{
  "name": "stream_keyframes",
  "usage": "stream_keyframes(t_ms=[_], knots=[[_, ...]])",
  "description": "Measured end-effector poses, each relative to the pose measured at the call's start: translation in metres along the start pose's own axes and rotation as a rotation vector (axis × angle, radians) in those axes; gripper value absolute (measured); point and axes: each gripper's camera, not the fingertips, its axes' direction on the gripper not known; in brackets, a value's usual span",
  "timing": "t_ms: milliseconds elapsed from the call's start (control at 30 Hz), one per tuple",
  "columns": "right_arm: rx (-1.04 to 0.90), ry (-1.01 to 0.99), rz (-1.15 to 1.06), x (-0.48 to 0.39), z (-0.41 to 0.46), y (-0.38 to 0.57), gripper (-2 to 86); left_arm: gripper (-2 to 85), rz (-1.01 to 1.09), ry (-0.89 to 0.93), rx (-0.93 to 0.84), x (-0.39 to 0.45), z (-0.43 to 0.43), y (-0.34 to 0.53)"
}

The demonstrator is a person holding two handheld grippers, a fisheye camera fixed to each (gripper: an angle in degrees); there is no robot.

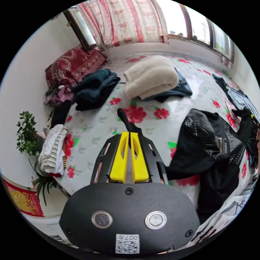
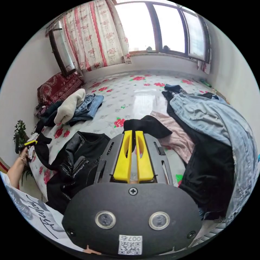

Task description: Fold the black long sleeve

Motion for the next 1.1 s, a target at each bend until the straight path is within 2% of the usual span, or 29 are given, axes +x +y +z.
stream_keyframes(t_ms=[67, 133, 233, 367, 533, 700, 800, 867, 900, 1000, 1100], knots=[[0.073, 0.030, 0.012, 0.006, -0.021, -0.026, 1.2, -0.2, -0.104, -0.057, 0.094, -0.036, -0.025, -0.024], [0.063, 0.021, 0.143, 0.029, -0.024, -0.050, 2.5, 0.9, -0.232, -0.070, 0.160, -0.066, -0.041, -0.039], [-0.021, -0.056, 0.205, 0.039, -0.012, -0.039, 4.6, 6.1, -0.378, -0.030, 0.080, -0.097, -0.025, -0.038], [-0.111, -0.166, 0.123, 0.018, -0.002, 0.030, 7.1, 8.7, -0.478, -0.008, -0.086, -0.114, 0.016, 0.037], [-0.326, -0.326, 0.185, -0.003, 0.031, 0.149, 9.1, 7.9, -0.381, 0.177, -0.214, -0.058, 0.043, 0.149], [-0.277, -0.396, 0.321, 0.000, 0.055, 0.151, 8.9, 2.0, -0.342, 0.466, -0.331, 0.039, 0.045, 0.237], [-0.312, -0.390, 0.331, -0.003, 0.084, 0.131, 6.5, -0.3, -0.314, 0.577, -0.348, 0.064, 0.040, 0.249], [-0.386, -0.405, 0.301, -0.014, 0.097, 0.119, 3.7, -0.4, -0.274, 0.614, -0.343, 0.068, 0.034, 0.247], [-0.356, -0.438, 0.254, -0.027, 0.091, 0.111, 1.8, -0.4, -0.250, 0.625, -0.332, 0.065, 0.028, 0.245], [-0.213, -0.774, 0.086, -0.085, 0.044, 0.090, 0.5, 0.1, -0.253, 0.622, -0.280, 0.042, 0.014, 0.245], [-0.249, -1.121, -0.310, -0.197, -0.016, 0.099, 0.3, 0.9, -0.318, 0.617, -0.265, 0.015, 0.013, 0.257]])
